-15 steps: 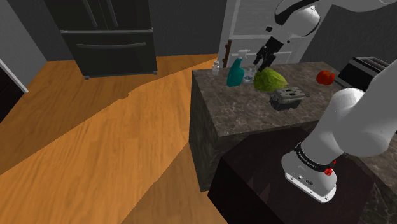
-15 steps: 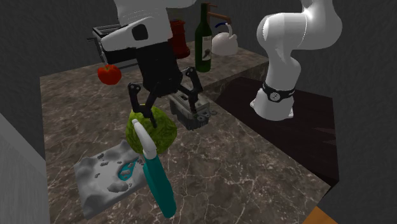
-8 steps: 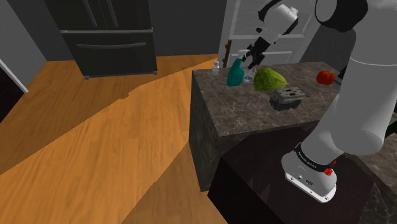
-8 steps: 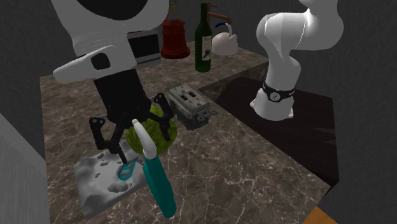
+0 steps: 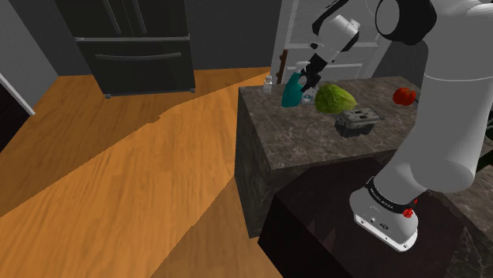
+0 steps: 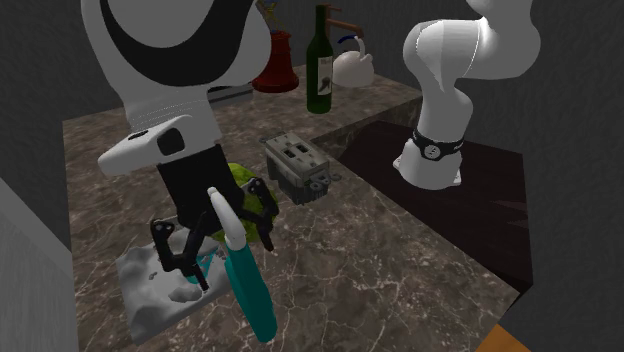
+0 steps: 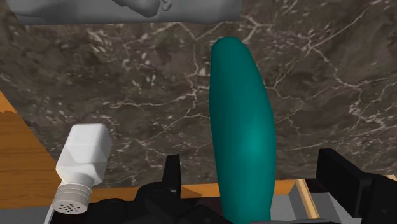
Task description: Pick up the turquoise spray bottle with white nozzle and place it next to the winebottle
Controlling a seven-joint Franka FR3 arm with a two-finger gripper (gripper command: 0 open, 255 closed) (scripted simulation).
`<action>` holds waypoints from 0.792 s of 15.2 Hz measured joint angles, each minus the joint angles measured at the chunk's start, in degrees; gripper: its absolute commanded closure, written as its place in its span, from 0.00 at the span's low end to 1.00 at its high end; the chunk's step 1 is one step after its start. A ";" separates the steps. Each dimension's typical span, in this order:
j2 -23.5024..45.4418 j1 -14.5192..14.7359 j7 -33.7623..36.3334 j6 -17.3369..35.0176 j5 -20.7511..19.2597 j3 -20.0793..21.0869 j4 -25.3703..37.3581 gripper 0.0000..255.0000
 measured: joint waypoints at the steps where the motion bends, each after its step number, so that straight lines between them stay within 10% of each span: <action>1: 0.10 0.07 -0.03 0.17 0.17 0.11 -0.08 0.00; 6: 0.19 0.10 -0.11 0.35 0.33 0.21 -0.19 0.00; 7: 0.19 0.10 -0.11 0.35 0.33 0.21 -0.19 1.00; 12: 0.19 0.10 -0.11 0.35 0.33 0.21 -0.18 1.00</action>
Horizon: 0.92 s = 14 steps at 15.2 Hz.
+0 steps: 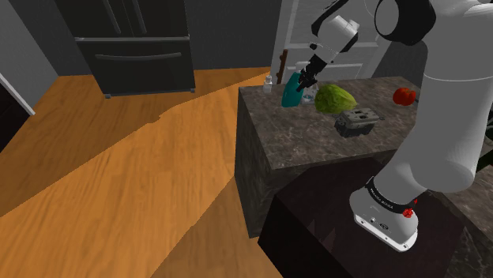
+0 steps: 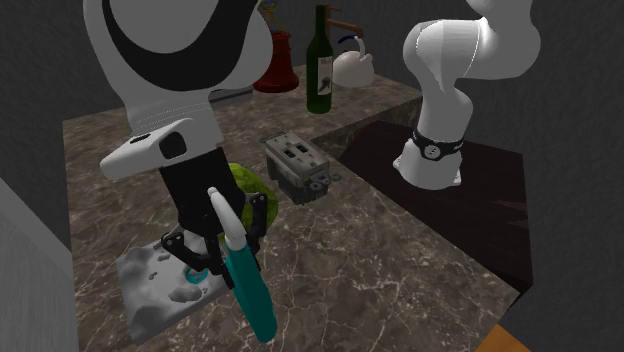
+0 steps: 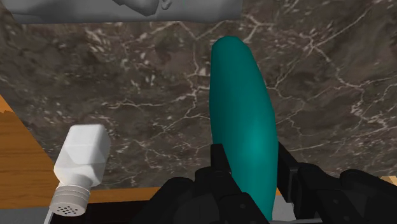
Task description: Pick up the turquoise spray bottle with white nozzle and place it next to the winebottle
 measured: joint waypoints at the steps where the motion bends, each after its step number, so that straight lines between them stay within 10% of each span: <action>1: 0.00 0.00 0.00 0.00 0.00 0.00 0.00 1.00; 14: -4.47 2.09 4.19 -2.07 -4.46 -2.37 0.86 1.00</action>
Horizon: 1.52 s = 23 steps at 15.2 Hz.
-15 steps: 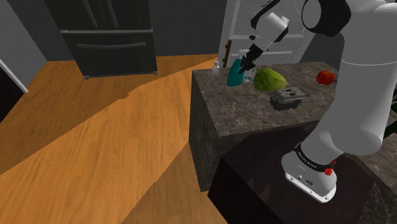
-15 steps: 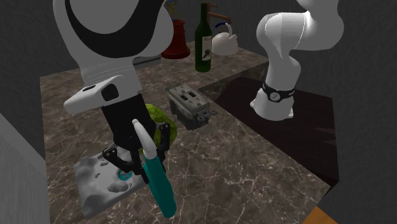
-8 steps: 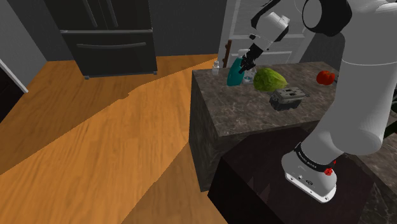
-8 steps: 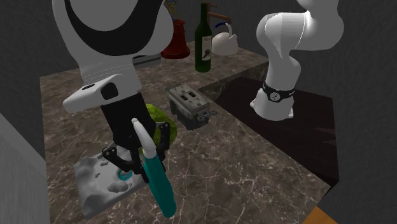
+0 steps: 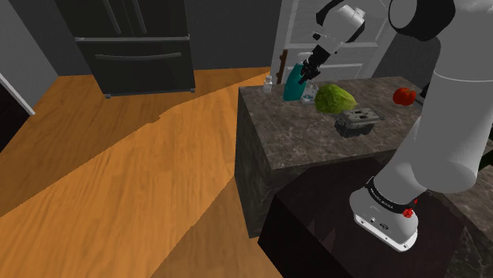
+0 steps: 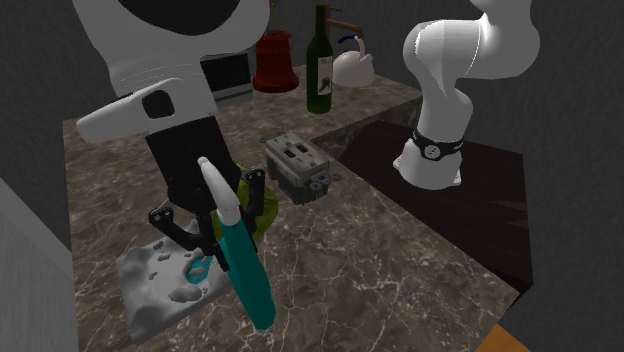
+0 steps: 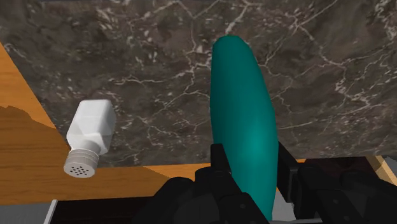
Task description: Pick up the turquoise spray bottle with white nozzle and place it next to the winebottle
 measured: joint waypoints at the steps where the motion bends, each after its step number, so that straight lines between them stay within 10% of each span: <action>1: -0.47 0.13 0.53 -0.46 -0.58 -0.28 0.35 1.00; 23: -9.62 3.49 11.72 -8.96 -10.49 -3.94 7.73 1.00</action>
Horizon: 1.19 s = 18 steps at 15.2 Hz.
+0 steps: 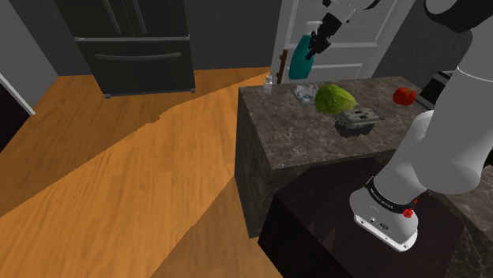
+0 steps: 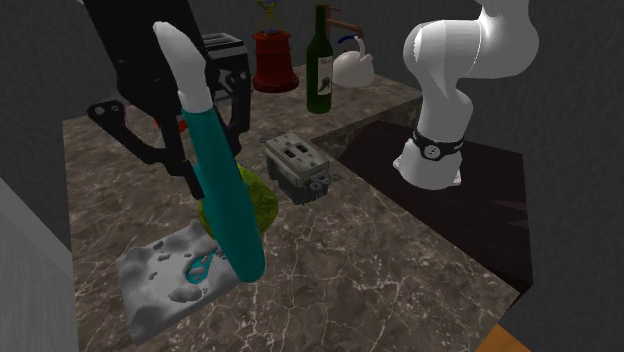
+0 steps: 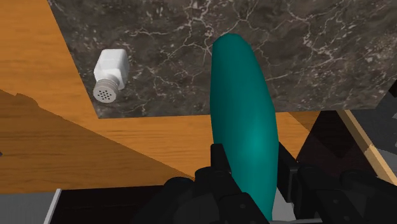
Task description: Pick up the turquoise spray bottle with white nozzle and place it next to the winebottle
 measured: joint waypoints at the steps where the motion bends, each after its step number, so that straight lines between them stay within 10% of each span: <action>1: -0.06 -0.02 0.39 -0.53 -0.15 -0.03 0.63 1.00; 18: -2.14 -0.59 6.64 -10.65 -2.94 -0.99 11.35 1.00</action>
